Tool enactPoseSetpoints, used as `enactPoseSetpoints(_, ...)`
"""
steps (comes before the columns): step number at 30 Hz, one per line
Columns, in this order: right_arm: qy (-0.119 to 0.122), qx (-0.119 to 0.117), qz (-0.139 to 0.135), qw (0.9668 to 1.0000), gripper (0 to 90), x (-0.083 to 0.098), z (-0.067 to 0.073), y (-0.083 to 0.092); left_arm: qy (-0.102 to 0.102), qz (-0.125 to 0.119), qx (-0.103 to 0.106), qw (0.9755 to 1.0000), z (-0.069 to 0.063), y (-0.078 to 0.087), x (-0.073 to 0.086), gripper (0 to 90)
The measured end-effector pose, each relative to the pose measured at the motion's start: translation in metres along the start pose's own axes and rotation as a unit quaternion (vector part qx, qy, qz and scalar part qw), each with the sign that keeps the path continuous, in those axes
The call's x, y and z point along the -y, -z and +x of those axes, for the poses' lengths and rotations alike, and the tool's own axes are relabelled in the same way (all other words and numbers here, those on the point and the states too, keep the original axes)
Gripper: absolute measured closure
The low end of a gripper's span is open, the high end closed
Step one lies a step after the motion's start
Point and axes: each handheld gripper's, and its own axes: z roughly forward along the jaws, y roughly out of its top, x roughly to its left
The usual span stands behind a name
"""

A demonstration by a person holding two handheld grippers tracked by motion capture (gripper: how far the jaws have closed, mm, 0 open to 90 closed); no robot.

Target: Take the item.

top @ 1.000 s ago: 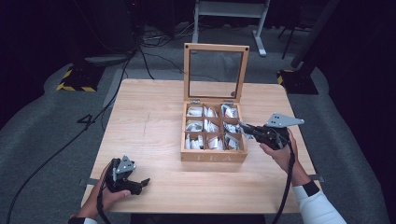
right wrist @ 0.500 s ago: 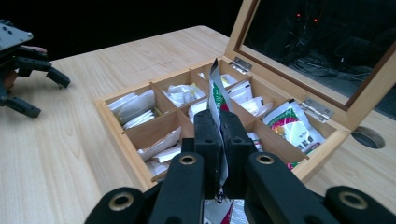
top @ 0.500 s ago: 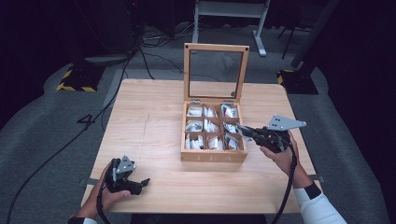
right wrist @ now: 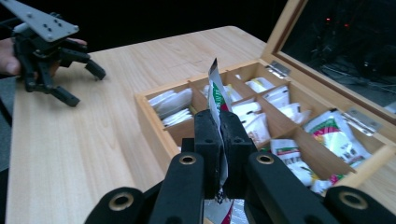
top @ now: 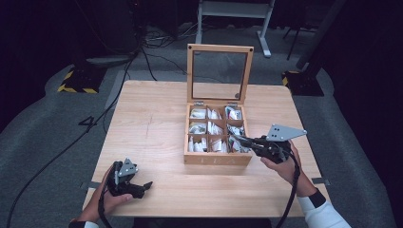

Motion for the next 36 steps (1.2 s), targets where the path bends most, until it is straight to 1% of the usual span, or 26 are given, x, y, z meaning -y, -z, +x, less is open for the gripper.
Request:
enactPoseSetpoints(1,0.003,-0.007,0.002,1.0000,87.5,0.000,0.004,-0.002,0.000,0.000,0.000,1.0000,0.000,0.000,0.000,8.4)
enactPoseSetpoints(2,0.003,-0.007,0.002,1.0000,87.5,0.000,0.004,-0.002,0.000,0.000,0.000,1.0000,0.000,0.000,0.000,8.4)
enactPoseSetpoints(4,0.011,-0.016,0.009,0.9998,87.5,0.001,0.010,-0.007,0.001,0.000,-0.001,1.0000,0.000,0.000,0.000,8.4)
enactPoseSetpoints(6,0.013,-0.023,0.013,0.9996,87.4,0.001,0.013,-0.010,0.002,0.000,0.000,1.0000,0.000,0.000,0.000,8.4)
enactPoseSetpoints(8,0.015,-0.026,0.014,0.9995,87.5,0.001,0.015,-0.011,0.003,0.000,0.000,1.0000,0.000,0.000,0.000,8.4)
enactPoseSetpoints(13,0.024,-0.044,0.027,0.9984,87.4,0.004,0.026,-0.021,0.003,-0.001,-0.001,1.0000,-0.001,0.000,0.000,8.4)
enactPoseSetpoints(16,0.028,-0.049,0.032,0.9979,87.5,0.005,0.029,-0.024,0.003,-0.001,-0.001,1.0000,-0.001,0.000,0.000,8.4)
enactPoseSetpoints(18,0.032,-0.057,0.039,0.9971,87.4,0.008,0.033,-0.029,0.003,-0.001,-0.001,1.0000,-0.001,0.000,0.000,8.4)
enactPoseSetpoints(27,0.043,-0.081,0.059,0.9941,87.3,0.015,0.046,-0.041,0.003,-0.001,-0.001,1.0000,-0.001,0.000,0.000,8.4)
enactPoseSetpoints(30,0.048,-0.083,0.066,0.9932,87.3,0.018,0.048,-0.044,0.004,-0.001,-0.001,1.0000,-0.001,0.000,0.000,8.4)
enactPoseSetpoints(31,0.050,-0.088,0.072,0.9922,87.4,0.020,0.051,-0.047,0.004,-0.001,-0.001,1.0000,-0.001,0.000,0.000,8.4)
enactPoseSetpoints(34,0.053,-0.094,0.077,0.9913,87.4,0.022,0.053,-0.050,0.004,-0.001,-0.001,1.0000,-0.001,0.000,0.000,8.4)
enactPoseSetpoints(35,0.055,-0.097,0.081,0.9904,87.3,0.023,0.056,-0.053,0.004,-0.001,-0.001,1.0000,-0.001,0.000,0.000,8.4)
enactPoseSetpoints(36,0.055,-0.097,0.081,0.9904,87.3,0.023,0.056,-0.053,0.004,-0.001,-0.001,1.0000,-0.001,0.000,0.000,8.4)
